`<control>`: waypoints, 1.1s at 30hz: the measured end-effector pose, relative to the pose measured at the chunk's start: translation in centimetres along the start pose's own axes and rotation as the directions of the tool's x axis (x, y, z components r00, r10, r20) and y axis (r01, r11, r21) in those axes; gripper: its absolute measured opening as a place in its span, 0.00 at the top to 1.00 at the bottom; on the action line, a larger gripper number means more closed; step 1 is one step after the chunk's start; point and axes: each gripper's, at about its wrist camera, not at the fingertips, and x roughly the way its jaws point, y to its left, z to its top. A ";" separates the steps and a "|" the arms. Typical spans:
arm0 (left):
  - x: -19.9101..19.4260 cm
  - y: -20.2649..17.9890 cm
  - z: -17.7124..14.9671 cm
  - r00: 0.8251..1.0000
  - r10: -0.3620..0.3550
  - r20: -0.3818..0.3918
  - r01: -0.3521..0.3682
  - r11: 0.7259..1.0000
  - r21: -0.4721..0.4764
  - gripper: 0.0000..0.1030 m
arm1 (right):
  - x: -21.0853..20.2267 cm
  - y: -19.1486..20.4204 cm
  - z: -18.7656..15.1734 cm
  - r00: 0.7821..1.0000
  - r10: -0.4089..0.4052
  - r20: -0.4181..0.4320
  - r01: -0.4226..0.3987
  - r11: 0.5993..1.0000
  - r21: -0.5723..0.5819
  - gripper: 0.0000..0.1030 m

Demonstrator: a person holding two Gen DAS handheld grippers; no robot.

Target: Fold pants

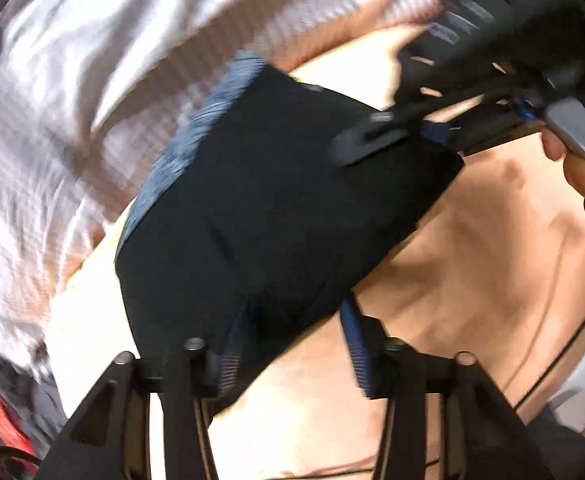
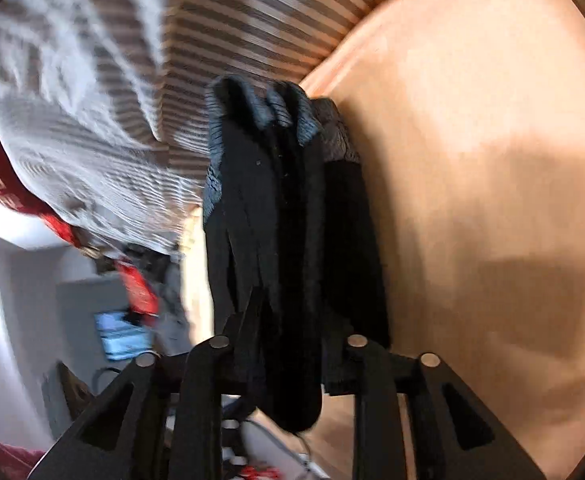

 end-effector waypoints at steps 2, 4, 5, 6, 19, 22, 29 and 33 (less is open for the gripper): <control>-1.0 2.6 -0.6 0.999 -0.045 0.021 0.047 0.994 -0.096 0.52 | -1.6 1.9 0.4 0.993 -0.099 0.060 0.104 0.991 -0.089 0.64; -1.7 5.1 -0.6 0.998 -0.036 0.049 0.045 0.982 -0.183 0.52 | -2.4 3.4 1.2 0.986 -0.130 0.104 0.142 0.982 -0.126 0.64; -1.6 7.1 -0.6 0.997 -0.054 0.052 0.065 0.966 -0.249 0.52 | -2.6 4.2 2.1 0.982 -0.135 0.131 0.153 0.978 -0.140 0.64; -1.3 8.2 -0.5 0.996 -0.071 0.049 0.083 0.952 -0.295 0.52 | -2.6 4.7 2.8 0.980 -0.137 0.141 0.157 0.977 -0.145 0.63; 7.7 16.3 -2.1 0.987 -0.163 -0.016 0.119 0.777 -0.618 0.52 | 2.4 7.4 8.1 0.952 -0.278 0.129 0.303 0.922 -0.242 0.84; 7.7 15.1 -2.3 0.985 -0.171 -0.006 0.134 0.794 -0.593 0.52 | 1.6 6.7 7.5 0.956 -0.265 0.127 0.288 0.929 -0.233 0.95; 8.6 14.0 -3.1 0.986 -0.168 -0.004 0.137 0.817 -0.560 0.52 | 1.7 4.7 5.3 0.945 -0.313 0.095 0.326 0.919 -0.220 0.96; 9.0 13.4 -3.6 0.985 -0.175 0.008 0.148 0.806 -0.573 0.52 | 1.9 4.3 4.4 0.936 -0.337 0.104 0.351 0.913 -0.209 0.95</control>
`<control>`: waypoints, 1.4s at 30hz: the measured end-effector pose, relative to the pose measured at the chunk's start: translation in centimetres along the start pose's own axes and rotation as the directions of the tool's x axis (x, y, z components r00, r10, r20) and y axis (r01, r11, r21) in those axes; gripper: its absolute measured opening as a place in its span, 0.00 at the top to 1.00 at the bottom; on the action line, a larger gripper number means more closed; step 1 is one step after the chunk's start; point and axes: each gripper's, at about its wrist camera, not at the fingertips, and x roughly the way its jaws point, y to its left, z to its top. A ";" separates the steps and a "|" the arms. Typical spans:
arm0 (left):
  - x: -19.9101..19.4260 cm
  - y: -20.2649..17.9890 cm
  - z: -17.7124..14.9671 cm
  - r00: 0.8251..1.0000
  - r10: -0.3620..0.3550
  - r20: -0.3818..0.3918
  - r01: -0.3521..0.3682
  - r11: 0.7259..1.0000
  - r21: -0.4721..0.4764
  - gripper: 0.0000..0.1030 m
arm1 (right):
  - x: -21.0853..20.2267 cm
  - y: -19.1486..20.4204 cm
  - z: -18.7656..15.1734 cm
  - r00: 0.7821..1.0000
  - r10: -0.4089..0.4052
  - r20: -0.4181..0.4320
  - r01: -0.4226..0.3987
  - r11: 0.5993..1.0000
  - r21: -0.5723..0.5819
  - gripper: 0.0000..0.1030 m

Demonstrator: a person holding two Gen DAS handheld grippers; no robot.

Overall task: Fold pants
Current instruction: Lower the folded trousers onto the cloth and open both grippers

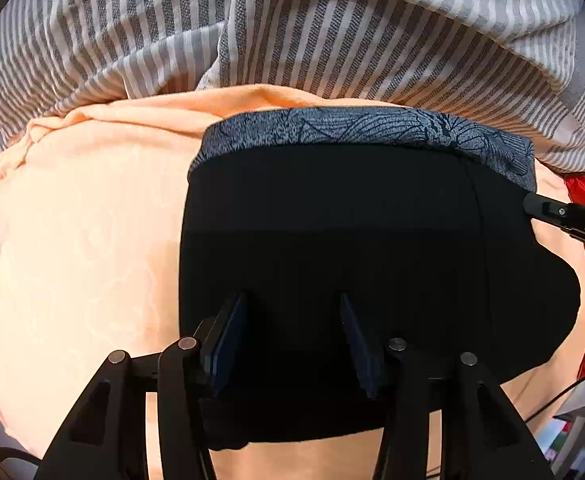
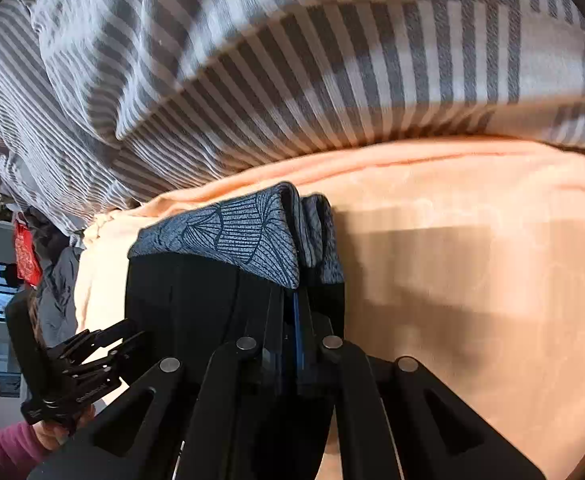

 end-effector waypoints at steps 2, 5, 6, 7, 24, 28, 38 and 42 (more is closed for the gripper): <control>0.0 0.1 -0.1 1.000 0.008 0.007 -0.008 1.000 0.008 0.52 | -0.1 0.0 0.0 0.999 -0.036 0.001 0.036 0.999 0.022 0.95; 0.2 0.0 0.2 1.000 0.004 0.005 -0.004 1.000 0.007 0.52 | -0.9 -0.1 -0.3 0.997 -0.075 -0.010 0.076 0.995 0.068 0.91; 0.2 0.0 0.1 1.000 0.000 0.005 0.000 1.000 0.006 0.52 | -1.5 -0.3 -0.6 0.998 -0.067 -0.008 0.068 0.995 0.079 0.91; 0.3 0.1 0.0 1.000 -0.002 0.007 0.002 1.000 0.007 0.52 | -1.9 -0.3 -1.0 0.999 -0.054 -0.006 0.054 0.995 0.087 0.90; 0.6 -0.8 -0.8 1.000 0.009 0.005 -0.009 1.000 0.015 0.49 | -0.3 2.2 -8.3 0.993 -0.102 -0.067 0.102 0.995 -0.003 0.88; 0.9 -0.8 -0.4 1.000 0.013 0.000 -0.013 1.000 0.005 0.49 | 0.1 2.2 -9.3 0.989 -0.131 -0.068 0.130 0.991 -0.021 0.88; 1.0 -0.8 -0.1 1.000 0.027 -0.008 -0.027 1.000 0.003 0.49 | 1.1 1.4 -11.1 0.982 -0.150 -0.117 0.152 0.988 0.012 0.88; 0.1 -0.9 -0.4 0.999 0.040 -0.029 -0.039 0.999 0.014 0.48 | 0.9 1.2 -11.2 0.980 -0.150 -0.131 0.155 0.988 0.027 0.88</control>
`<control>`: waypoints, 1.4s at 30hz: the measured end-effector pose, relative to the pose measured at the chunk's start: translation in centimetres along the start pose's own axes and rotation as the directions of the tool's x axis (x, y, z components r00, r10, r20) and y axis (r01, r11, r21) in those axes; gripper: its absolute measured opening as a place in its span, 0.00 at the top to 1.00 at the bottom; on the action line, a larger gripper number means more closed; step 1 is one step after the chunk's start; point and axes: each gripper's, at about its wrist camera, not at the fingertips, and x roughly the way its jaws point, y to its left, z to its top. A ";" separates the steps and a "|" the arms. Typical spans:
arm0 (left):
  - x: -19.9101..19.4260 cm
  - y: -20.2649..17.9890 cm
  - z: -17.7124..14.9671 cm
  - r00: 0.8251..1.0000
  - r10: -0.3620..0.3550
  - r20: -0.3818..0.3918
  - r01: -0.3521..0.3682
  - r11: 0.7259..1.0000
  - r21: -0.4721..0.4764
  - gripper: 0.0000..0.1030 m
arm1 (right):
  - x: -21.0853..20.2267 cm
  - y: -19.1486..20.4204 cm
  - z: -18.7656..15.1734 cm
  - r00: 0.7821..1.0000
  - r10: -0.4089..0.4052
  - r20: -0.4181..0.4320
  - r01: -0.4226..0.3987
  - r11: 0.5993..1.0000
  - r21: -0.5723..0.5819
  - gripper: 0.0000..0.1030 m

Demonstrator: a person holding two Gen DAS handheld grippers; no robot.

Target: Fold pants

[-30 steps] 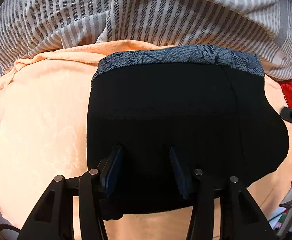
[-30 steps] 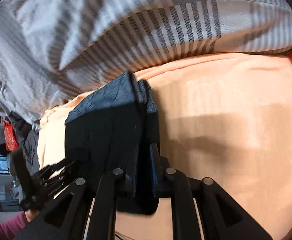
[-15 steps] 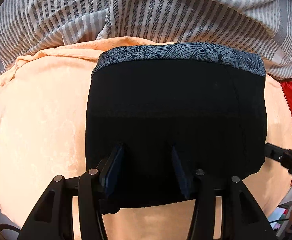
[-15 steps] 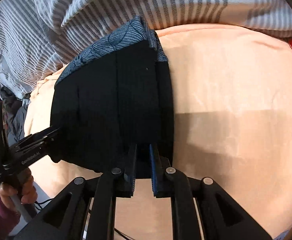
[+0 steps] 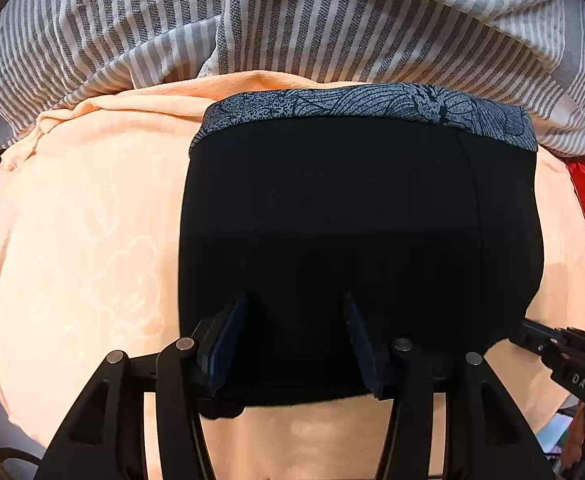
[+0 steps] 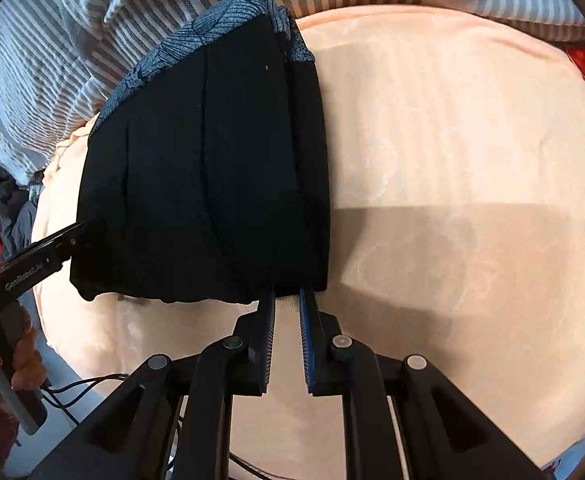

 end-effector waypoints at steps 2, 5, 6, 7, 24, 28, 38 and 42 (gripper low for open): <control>-0.5 0.3 -0.2 1.000 0.005 -0.013 -0.005 1.000 0.006 0.48 | -0.1 -0.3 0.0 1.000 0.000 -0.005 0.000 1.000 0.001 0.86; -1.6 1.2 -0.8 0.999 0.017 -0.028 -0.016 1.000 0.006 0.48 | 0.2 -0.3 0.3 1.000 0.004 -0.016 -0.004 1.000 0.008 0.86; -1.8 1.5 -0.9 0.999 0.020 -0.033 -0.020 1.000 0.004 0.48 | 0.3 -0.4 0.4 1.000 0.013 -0.018 -0.013 1.000 0.024 0.86; -1.9 2.0 -1.0 0.999 0.030 -0.043 -0.030 1.000 0.001 0.48 | 0.3 -0.6 0.5 1.000 0.019 -0.018 -0.018 0.999 0.035 0.86; -3.2 6.0 -2.5 0.997 0.059 -0.057 -0.063 0.996 -0.065 0.48 | -2.9 -1.0 0.1 0.998 0.064 0.004 -0.065 0.995 0.074 0.73; -3.5 6.9 -1.8 0.999 0.034 -0.040 -0.038 0.993 -0.110 0.48 | -5.0 -1.9 0.9 0.998 0.035 0.047 -0.039 0.995 0.089 0.50; -3.1 7.3 0.4 1.000 -0.001 -0.020 -0.002 0.988 -0.153 0.20 | -6.6 -2.5 4.4 0.991 0.059 0.123 -0.075 0.988 0.132 0.29; -2.7 8.0 1.1 1.000 -0.002 -0.026 -0.002 0.983 -0.185 0.20 | -6.8 -2.8 5.1 0.989 0.075 0.127 -0.092 0.987 0.132 0.28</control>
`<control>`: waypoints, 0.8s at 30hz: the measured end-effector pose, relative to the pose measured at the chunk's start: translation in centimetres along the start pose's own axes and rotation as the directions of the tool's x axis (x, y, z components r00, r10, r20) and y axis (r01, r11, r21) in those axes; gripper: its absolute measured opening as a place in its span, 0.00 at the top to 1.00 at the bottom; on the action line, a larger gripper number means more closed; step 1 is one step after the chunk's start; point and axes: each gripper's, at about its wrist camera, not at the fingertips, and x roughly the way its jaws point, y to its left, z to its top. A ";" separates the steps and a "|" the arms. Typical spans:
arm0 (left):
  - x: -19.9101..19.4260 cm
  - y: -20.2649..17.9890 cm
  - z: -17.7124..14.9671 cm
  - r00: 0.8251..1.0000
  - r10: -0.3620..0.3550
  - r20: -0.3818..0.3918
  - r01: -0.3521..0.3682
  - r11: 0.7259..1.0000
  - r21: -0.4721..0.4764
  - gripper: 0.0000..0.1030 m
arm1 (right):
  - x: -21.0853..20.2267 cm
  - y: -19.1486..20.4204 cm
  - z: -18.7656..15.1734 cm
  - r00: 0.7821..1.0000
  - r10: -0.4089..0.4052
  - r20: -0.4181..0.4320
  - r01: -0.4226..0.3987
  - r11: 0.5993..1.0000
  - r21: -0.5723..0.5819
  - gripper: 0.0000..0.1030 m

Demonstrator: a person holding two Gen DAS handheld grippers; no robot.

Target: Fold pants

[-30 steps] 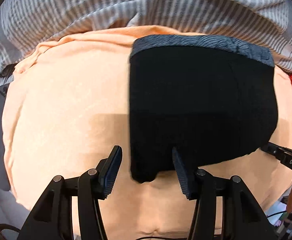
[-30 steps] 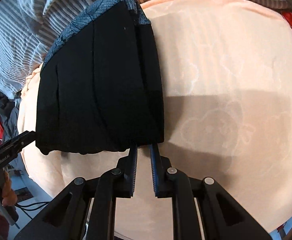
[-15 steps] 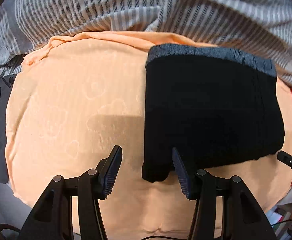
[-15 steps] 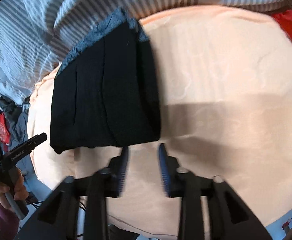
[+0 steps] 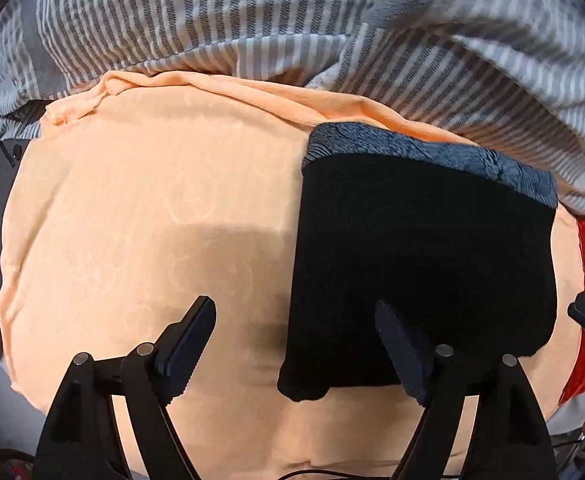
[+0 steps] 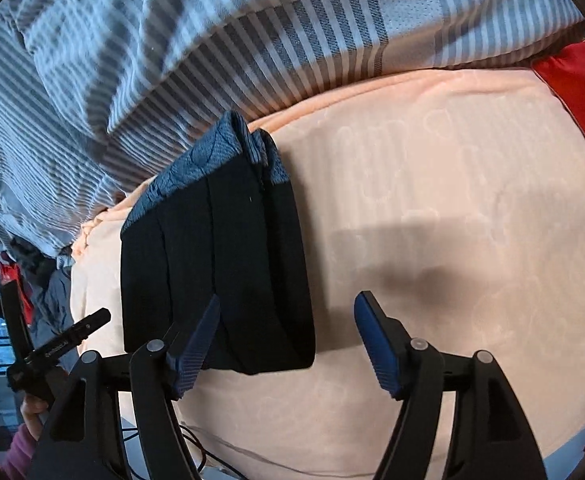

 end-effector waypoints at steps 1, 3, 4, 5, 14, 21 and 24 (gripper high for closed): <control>0.1 0.2 0.2 1.000 -0.003 -0.002 0.003 1.000 -0.012 0.20 | 0.0 -0.1 0.1 1.000 0.003 0.001 -0.003 1.000 -0.001 0.28; 0.2 0.6 0.6 1.000 -0.010 -0.008 0.010 1.000 -0.030 0.20 | 0.0 -0.5 0.6 1.000 0.010 0.001 -0.010 1.000 0.004 0.26; 0.4 0.7 0.9 1.000 -0.014 -0.012 0.013 0.999 -0.038 0.20 | 0.0 -0.8 0.7 1.000 0.014 0.002 -0.014 1.000 0.011 0.26; 0.5 0.8 1.0 1.000 -0.014 -0.015 0.013 0.999 -0.042 0.20 | 0.0 -1.2 1.0 1.000 0.020 0.001 -0.020 1.000 0.023 0.26; 2.1 0.4 2.0 0.999 -0.026 -0.040 0.023 0.998 -0.066 0.20 | 0.8 -3.3 1.4 0.996 0.083 -0.018 -0.081 0.992 0.094 0.26; 2.6 0.4 3.3 0.999 -0.033 -0.036 0.032 0.999 -0.043 0.20 | 2.0 -4.2 1.8 0.983 0.176 -0.043 -0.170 0.979 0.112 0.24; 3.3 0.5 3.8 0.996 -0.075 -0.052 0.072 0.996 -0.045 0.20 | 2.9 -4.3 2.1 0.975 0.211 -0.065 -0.205 0.974 0.095 0.22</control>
